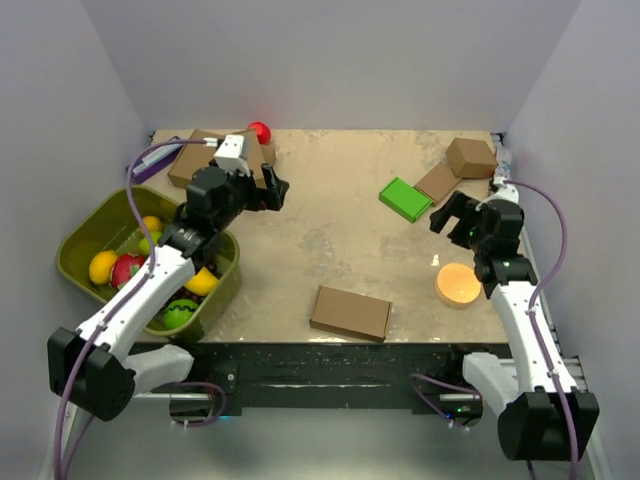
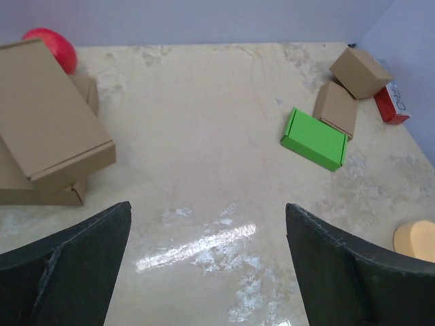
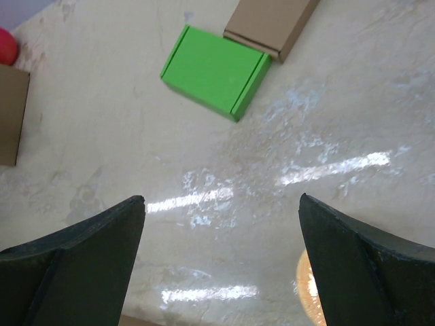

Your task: Fold the paper box

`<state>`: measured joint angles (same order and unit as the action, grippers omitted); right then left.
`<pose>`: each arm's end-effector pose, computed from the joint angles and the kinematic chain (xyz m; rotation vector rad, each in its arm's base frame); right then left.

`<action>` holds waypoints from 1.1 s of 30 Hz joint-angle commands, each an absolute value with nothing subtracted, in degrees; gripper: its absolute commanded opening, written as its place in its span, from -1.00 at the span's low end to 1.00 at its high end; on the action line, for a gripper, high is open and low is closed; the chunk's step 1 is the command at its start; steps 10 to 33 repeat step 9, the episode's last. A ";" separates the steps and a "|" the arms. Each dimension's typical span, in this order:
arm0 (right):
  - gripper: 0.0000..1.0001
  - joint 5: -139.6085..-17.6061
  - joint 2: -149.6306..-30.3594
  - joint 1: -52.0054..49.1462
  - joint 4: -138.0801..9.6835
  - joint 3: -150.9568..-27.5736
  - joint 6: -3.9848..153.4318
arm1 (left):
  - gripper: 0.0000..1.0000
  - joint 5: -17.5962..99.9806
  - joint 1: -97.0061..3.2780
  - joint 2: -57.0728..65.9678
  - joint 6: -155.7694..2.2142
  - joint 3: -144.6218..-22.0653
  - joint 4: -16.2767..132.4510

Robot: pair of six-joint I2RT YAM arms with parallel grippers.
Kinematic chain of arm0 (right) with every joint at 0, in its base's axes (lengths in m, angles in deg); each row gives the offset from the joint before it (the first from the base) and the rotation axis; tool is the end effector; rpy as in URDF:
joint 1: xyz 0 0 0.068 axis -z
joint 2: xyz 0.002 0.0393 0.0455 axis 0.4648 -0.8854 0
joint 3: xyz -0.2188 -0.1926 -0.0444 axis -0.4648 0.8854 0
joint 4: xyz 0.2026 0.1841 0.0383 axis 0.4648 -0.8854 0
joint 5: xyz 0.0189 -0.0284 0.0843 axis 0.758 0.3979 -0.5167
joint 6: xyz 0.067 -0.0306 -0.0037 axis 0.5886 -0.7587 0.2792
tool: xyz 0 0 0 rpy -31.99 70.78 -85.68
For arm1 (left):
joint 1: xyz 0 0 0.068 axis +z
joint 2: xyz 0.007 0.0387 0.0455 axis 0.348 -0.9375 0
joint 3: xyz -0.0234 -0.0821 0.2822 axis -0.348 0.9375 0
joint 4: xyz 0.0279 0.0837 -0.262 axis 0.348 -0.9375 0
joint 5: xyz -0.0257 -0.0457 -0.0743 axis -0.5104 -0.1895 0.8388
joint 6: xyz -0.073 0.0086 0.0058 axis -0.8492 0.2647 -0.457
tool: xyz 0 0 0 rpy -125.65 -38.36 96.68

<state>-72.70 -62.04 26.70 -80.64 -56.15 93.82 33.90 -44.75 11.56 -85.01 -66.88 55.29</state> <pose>0.2356 0.0060 0.2909 0.4277 2.0239 0.3216 0.2853 -0.1306 0.3504 0.0855 1.8366 -0.5618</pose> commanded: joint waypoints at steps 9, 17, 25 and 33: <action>0.98 -76.59 -58.05 31.65 -75.12 -59.51 87.60 | 0.99 25.55 -44.80 16.40 -78.47 -71.11 47.02; 0.98 -76.59 -58.05 31.65 -75.12 -59.51 87.60 | 0.99 25.55 -44.80 16.40 -78.47 -71.11 47.02; 0.98 -76.59 -58.05 31.65 -75.12 -59.51 87.60 | 0.99 25.55 -44.80 16.40 -78.47 -71.11 47.02; 0.98 -76.59 -58.05 31.65 -75.12 -59.51 87.60 | 0.99 25.55 -44.80 16.40 -78.47 -71.11 47.02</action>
